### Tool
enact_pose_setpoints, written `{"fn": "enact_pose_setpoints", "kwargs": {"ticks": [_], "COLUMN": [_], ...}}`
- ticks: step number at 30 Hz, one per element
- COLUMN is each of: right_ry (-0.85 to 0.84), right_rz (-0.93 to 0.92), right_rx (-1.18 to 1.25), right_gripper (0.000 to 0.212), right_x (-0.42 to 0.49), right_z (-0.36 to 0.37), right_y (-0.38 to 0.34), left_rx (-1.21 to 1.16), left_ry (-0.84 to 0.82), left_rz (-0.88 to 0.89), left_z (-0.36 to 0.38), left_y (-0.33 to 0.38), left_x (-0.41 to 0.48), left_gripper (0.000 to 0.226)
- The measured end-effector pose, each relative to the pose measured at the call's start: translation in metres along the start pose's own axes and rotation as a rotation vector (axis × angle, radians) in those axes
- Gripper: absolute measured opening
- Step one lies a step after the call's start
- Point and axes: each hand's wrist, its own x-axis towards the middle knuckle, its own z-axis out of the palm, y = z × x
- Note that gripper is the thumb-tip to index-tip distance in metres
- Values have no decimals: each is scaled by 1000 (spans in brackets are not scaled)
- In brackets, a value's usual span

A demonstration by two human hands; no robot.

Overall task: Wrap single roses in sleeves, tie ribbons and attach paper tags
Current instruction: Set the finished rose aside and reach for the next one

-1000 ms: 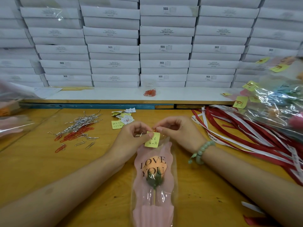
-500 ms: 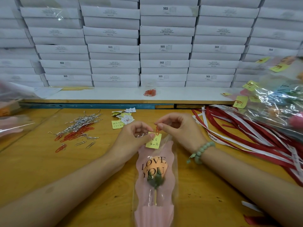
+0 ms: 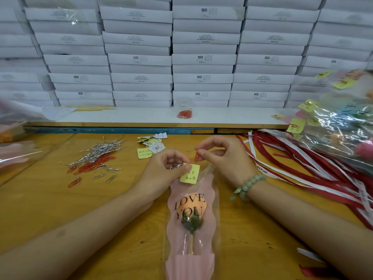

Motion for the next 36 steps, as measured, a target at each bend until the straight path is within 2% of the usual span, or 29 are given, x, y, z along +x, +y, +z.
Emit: {"fn": "enact_pose_setpoints", "kwargs": {"ticks": [17, 31, 36], "right_ry": [-115, -124, -190], "right_rz": [9, -33, -37], "right_rx": [9, -60, 29], "right_gripper": [8, 8, 8], "right_x": [-1, 0, 2], "right_z": [3, 4, 3], "right_y": [0, 3, 6], "left_rx": [-2, -53, -103], "left_ry": [47, 47, 43], "left_rz": [-5, -31, -43], "left_z": [-1, -2, -3], "left_y": [-3, -1, 0], "left_x": [0, -1, -1], "left_gripper": [10, 9, 9]}}
